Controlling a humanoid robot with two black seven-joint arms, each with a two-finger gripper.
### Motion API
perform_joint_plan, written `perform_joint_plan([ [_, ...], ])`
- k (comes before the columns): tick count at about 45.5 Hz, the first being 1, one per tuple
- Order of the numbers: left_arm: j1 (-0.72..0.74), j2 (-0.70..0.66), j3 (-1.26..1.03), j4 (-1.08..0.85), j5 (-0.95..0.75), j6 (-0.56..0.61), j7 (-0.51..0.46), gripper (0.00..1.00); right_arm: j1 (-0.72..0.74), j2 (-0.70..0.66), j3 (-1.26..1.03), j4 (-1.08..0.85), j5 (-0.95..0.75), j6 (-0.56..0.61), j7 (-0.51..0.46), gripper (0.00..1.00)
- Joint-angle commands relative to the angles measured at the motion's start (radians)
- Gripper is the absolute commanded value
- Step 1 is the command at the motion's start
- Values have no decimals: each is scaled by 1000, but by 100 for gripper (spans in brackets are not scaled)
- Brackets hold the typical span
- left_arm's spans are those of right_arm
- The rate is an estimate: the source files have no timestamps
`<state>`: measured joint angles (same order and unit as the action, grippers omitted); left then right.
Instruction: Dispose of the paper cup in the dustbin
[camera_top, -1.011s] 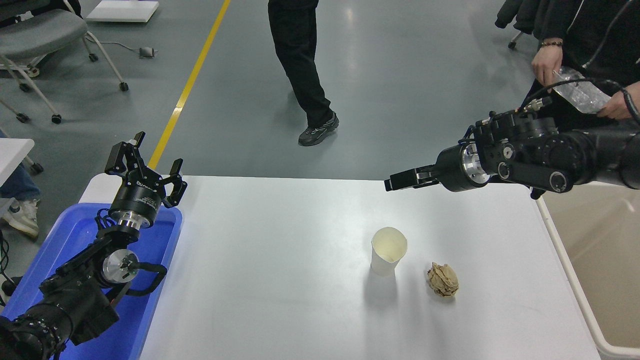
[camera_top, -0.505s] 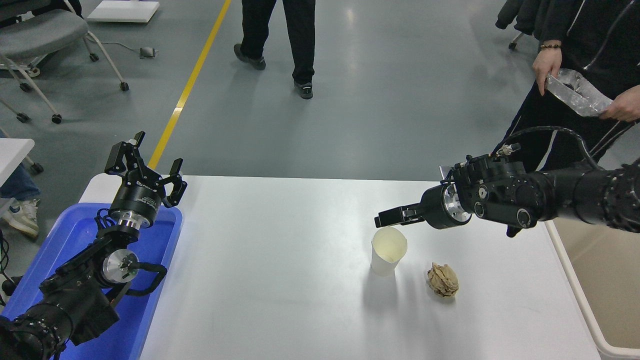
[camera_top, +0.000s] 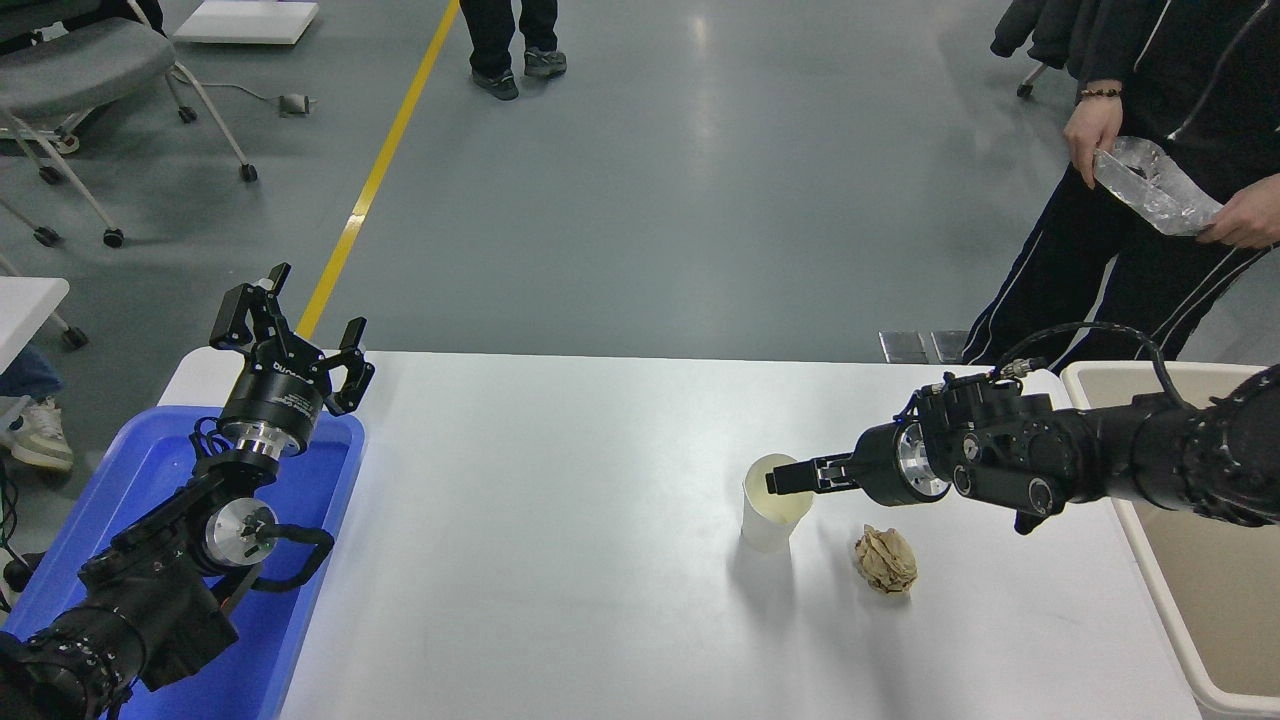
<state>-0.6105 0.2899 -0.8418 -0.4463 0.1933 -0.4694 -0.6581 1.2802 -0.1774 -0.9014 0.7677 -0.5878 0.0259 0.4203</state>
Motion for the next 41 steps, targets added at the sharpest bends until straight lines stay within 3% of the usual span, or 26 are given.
perform_joint_plan([
  [1,0,0,0,1,0,0,0,100,-22,12,-13,-15,-23,-38,3,25],
  [3,0,0,0,0,0,0,0,100,-21,12,-22,-15,-41,-37,3,0],
  [41,0,0,0,0,0,0,0,100,25,-17,15,-10,-27,-38,11,0],
])
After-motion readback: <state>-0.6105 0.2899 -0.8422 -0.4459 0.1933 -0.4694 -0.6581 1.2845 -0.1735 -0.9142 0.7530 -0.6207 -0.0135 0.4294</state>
